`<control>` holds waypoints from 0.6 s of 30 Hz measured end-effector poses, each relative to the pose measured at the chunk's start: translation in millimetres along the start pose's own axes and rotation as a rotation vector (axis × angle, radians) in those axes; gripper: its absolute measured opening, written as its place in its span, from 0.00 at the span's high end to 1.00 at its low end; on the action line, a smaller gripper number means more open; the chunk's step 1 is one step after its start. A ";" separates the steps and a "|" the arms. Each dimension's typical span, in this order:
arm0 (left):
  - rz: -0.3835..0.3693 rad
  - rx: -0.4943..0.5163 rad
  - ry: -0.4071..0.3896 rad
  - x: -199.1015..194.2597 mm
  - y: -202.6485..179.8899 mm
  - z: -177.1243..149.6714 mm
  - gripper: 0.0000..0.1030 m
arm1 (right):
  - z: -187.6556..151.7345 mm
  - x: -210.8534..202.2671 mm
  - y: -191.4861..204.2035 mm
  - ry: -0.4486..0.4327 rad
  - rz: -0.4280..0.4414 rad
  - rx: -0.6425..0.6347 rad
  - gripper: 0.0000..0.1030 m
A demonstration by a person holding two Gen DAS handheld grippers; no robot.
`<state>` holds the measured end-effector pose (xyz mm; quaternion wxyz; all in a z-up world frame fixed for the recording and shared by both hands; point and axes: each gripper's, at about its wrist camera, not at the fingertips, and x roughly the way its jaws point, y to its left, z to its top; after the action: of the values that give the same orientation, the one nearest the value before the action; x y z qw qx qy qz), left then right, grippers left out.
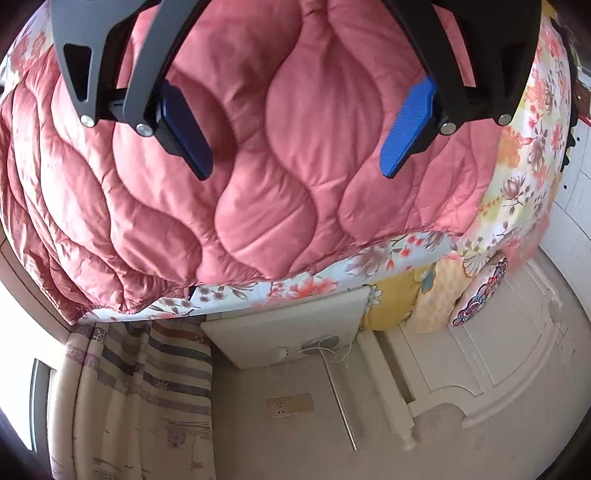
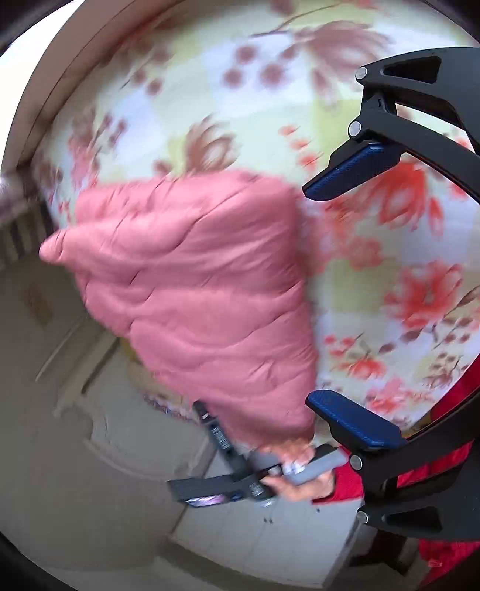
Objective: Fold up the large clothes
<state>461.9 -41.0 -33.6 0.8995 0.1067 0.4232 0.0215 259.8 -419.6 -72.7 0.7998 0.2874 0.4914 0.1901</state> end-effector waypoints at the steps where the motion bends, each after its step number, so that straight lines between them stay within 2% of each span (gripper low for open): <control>1: -0.010 -0.006 0.004 3.5 -2.0 2.8 0.12 | -7.9 0.9 -4.2 0.000 0.015 0.033 0.05; 4: -0.018 -0.027 0.014 11.9 -5.4 6.7 0.12 | -22.1 7.7 -12.5 -0.004 0.045 0.074 0.05; 5: -0.041 -0.046 0.011 15.2 -4.7 7.4 0.12 | -26.0 11.2 -15.3 -0.016 0.065 0.095 0.04; 6: -0.045 -0.055 0.020 18.7 -4.4 7.3 0.12 | -32.6 10.6 -13.2 -0.041 0.092 0.110 0.04; 7: -0.053 -0.068 0.028 23.1 -3.4 6.2 0.12 | -18.9 12.1 -17.7 -0.068 0.104 0.123 0.04; 11: -0.071 -0.084 0.068 40.4 -0.2 -0.8 0.11 | -11.2 12.6 -19.3 -0.202 0.161 0.193 0.04; 15: -0.047 -0.072 0.098 49.1 0.0 -6.6 0.11 | -3.3 14.6 -21.7 -0.319 0.196 0.278 0.06; 17: -0.054 -0.077 0.109 50.4 3.2 -7.4 0.11 | -11.4 5.0 -34.0 -0.346 0.215 0.336 0.13; 18: -0.065 -0.086 0.113 51.0 5.5 -7.2 0.11 | -15.3 4.4 -34.8 -0.337 0.211 0.368 0.13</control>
<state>489.3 -27.7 -75.5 0.8781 0.0530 0.4753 0.0163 248.8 -439.4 -103.5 0.7803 0.5053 0.3450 0.1296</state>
